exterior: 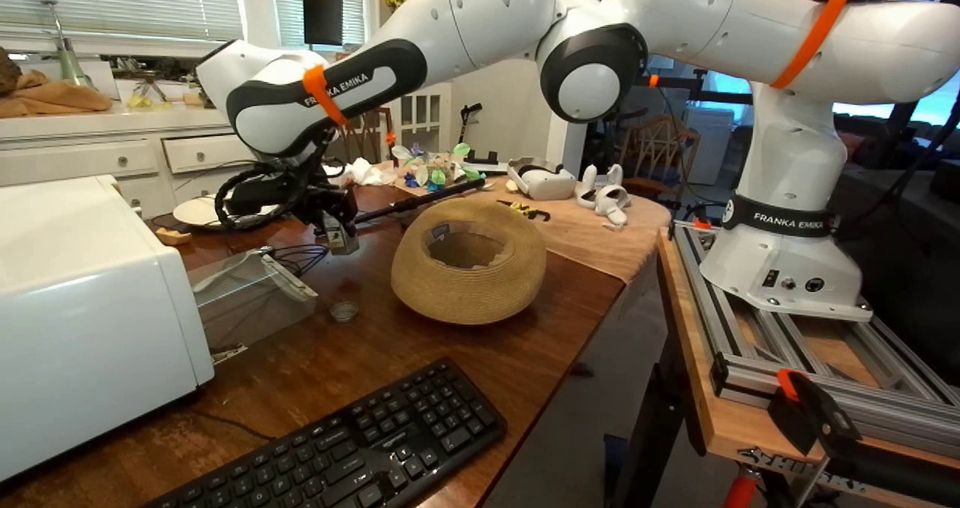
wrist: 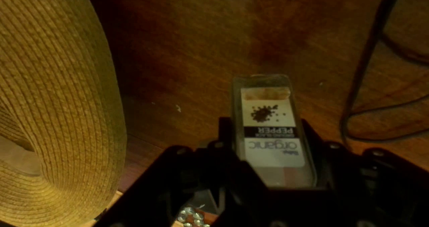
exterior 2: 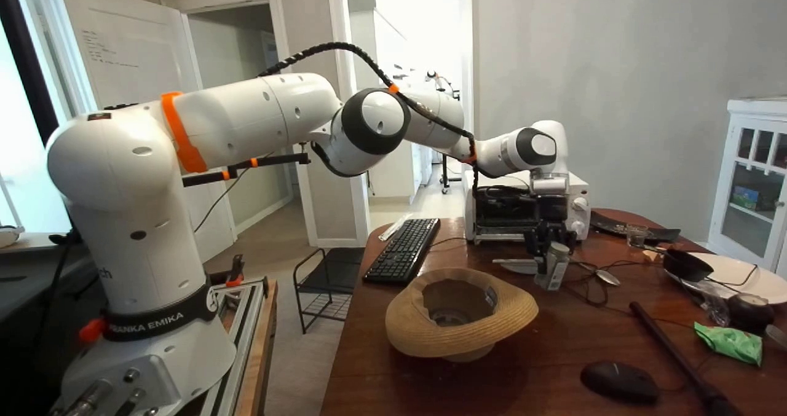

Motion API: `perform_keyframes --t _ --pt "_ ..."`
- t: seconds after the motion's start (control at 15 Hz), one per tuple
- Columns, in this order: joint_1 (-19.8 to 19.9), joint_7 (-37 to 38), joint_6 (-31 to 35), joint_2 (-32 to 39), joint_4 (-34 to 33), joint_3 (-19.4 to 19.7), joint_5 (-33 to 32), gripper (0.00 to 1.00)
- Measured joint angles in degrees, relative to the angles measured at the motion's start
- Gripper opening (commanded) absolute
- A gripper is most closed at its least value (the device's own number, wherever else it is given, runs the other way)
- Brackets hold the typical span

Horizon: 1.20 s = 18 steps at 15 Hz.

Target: Remove the bottle from the top of the oven grill

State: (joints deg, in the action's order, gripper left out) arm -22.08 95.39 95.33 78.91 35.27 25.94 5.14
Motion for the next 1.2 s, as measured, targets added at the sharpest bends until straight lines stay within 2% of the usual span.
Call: perform_keyframes --t 0.47,1.2 --pt "0.7 0.8 0.8 0.3 0.1 -1.8 2.2 0.24" --pt "-0.1 4.8 10.4 2.6 0.1 -0.2 0.6 0.24"
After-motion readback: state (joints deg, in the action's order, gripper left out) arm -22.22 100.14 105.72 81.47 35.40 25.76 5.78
